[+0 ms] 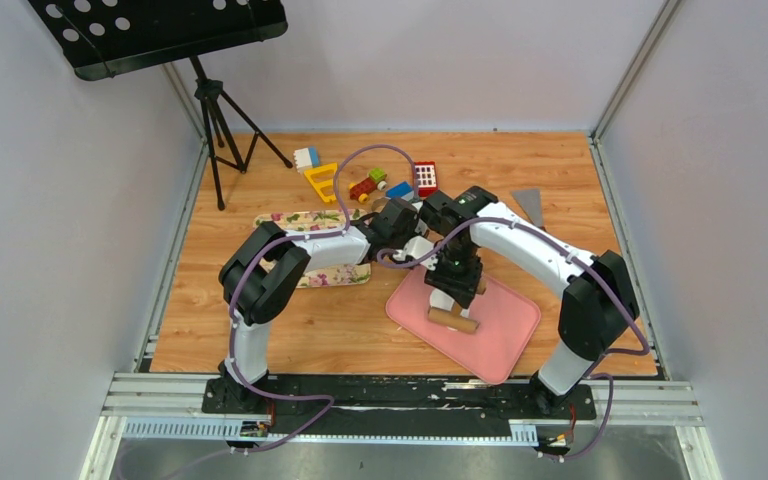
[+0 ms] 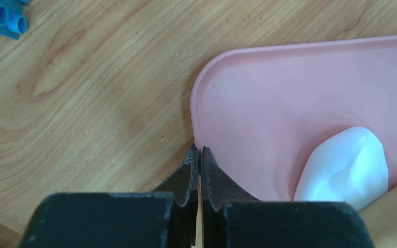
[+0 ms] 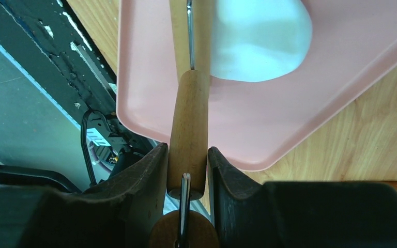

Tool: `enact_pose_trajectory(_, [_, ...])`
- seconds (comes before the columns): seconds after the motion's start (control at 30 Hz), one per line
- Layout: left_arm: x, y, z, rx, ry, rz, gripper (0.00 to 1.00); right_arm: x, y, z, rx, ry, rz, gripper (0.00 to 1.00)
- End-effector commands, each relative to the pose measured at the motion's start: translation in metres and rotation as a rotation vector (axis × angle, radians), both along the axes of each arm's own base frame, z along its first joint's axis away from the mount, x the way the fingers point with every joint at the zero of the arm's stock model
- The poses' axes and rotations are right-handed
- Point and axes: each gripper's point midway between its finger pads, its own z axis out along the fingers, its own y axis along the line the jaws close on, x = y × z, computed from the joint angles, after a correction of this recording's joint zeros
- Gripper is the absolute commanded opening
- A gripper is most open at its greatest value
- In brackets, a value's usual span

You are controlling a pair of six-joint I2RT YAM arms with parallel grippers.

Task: Roll out the dumpling wrappers from the dough
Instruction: Flatten out the dough on the work surface.

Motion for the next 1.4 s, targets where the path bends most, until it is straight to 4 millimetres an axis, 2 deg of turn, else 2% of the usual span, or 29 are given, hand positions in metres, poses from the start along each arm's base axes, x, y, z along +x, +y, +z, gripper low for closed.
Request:
enact_pose_trajectory(0.0, [-0.016, 0.014, -0.015, 0.067, 0.047, -0.014, 0.00, -0.013, 0.000, -0.008, -0.016, 0.063, 0.039, 0.00])
enact_pose_trajectory(0.13, [-0.016, 0.013, -0.014, 0.064, 0.047, -0.016, 0.00, -0.007, 0.003, 0.004, 0.011, 0.021, 0.051, 0.00])
enact_pose_trajectory(0.23, [-0.016, 0.013, -0.012, 0.061, 0.045, -0.018, 0.00, -0.001, 0.013, 0.032, 0.105, -0.037, 0.064, 0.00])
enact_pose_trajectory(0.4, [-0.016, 0.012, -0.010, 0.055, 0.042, -0.020, 0.00, 0.024, 0.022, 0.085, 0.273, -0.159, 0.004, 0.00])
enact_pose_trajectory(0.47, [-0.016, 0.012, -0.010, 0.055, 0.044, -0.021, 0.00, 0.030, 0.019, 0.091, 0.297, -0.155, -0.033, 0.00])
enact_pose_trajectory(0.53, [-0.016, 0.012, -0.009, 0.052, 0.041, -0.022, 0.00, 0.031, 0.016, 0.086, 0.300, -0.115, -0.065, 0.00])
enact_pose_trajectory(0.67, [-0.016, 0.011, -0.009, 0.053, 0.039, -0.024, 0.00, 0.024, 0.006, 0.061, 0.225, -0.038, -0.098, 0.00])
enact_pose_trajectory(0.83, [-0.016, 0.011, -0.010, 0.052, 0.042, -0.026, 0.00, 0.023, -0.004, 0.042, 0.161, -0.016, -0.131, 0.00])
enact_pose_trajectory(1.07, [-0.017, 0.011, -0.013, 0.055, 0.050, -0.027, 0.00, 0.027, -0.015, 0.005, 0.046, 0.012, -0.178, 0.00])
enact_pose_trajectory(1.37, [-0.018, 0.011, -0.015, 0.058, 0.056, -0.026, 0.00, 0.016, -0.010, -0.013, -0.021, 0.052, -0.093, 0.00])
